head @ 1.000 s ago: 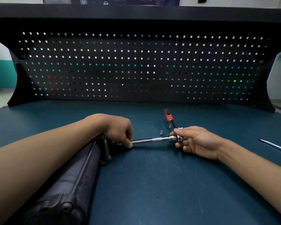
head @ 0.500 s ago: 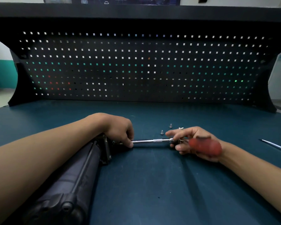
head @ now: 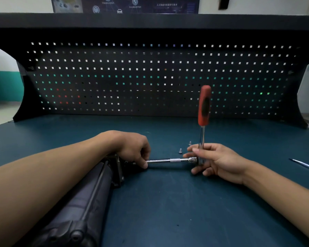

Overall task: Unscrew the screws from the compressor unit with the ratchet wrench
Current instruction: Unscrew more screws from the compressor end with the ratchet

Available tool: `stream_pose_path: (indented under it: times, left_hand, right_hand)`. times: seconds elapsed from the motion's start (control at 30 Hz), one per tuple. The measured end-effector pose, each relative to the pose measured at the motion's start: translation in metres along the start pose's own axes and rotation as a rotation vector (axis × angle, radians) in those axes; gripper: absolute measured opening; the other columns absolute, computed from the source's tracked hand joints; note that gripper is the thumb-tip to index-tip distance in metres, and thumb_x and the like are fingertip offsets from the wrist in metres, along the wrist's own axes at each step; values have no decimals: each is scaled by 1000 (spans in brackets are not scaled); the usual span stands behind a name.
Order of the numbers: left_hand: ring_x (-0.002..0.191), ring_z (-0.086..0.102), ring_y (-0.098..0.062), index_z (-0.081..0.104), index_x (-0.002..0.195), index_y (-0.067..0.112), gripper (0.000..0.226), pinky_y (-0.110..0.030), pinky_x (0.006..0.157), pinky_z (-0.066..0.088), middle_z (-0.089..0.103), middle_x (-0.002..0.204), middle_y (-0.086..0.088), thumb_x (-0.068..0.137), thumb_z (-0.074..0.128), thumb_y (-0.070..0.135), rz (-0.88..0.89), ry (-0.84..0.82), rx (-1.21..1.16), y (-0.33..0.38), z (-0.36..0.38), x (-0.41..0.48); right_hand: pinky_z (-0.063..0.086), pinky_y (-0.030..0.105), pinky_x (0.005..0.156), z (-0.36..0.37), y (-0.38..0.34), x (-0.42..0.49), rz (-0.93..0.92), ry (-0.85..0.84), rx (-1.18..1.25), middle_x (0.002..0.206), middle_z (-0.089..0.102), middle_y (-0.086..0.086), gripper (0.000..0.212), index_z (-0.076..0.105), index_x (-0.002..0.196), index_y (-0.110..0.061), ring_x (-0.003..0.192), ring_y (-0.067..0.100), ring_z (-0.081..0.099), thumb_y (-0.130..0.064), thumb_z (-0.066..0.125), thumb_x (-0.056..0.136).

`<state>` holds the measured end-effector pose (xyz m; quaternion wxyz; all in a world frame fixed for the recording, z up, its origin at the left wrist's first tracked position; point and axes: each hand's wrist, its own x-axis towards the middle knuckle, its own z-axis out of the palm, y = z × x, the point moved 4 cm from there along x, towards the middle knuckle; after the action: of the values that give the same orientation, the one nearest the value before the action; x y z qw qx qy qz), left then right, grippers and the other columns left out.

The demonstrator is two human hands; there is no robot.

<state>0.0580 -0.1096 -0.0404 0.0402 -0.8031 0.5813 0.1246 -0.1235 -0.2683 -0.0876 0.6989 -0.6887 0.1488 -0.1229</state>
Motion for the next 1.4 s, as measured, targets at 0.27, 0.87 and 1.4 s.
stream_pose_path:
  times: [0.27,0.87,1.4]
  left_hand:
    - [66,57,-6,62,79,26,17,-21,58,44,64,77,11,84,77,33,-2,2,-23,1,0,-2]
    - [69,61,-10,64,81,28,17,-22,60,43,68,80,7,84,77,37,-25,-23,-37,0,0,-3]
    - [68,60,-6,67,86,32,9,-21,61,42,69,79,12,93,67,37,-10,-70,-41,-4,4,0]
  right_hand:
    - [49,24,39,-4,4,5,52,55,15,95,57,14,40,70,102,-8,61,33,70,-36,74,74]
    - [55,23,52,-9,3,3,65,-1,85,105,74,14,39,68,107,-3,77,27,73,-19,76,72]
    - [53,27,63,-3,6,-6,-150,14,-85,113,75,1,31,74,72,-5,82,10,69,23,63,80]
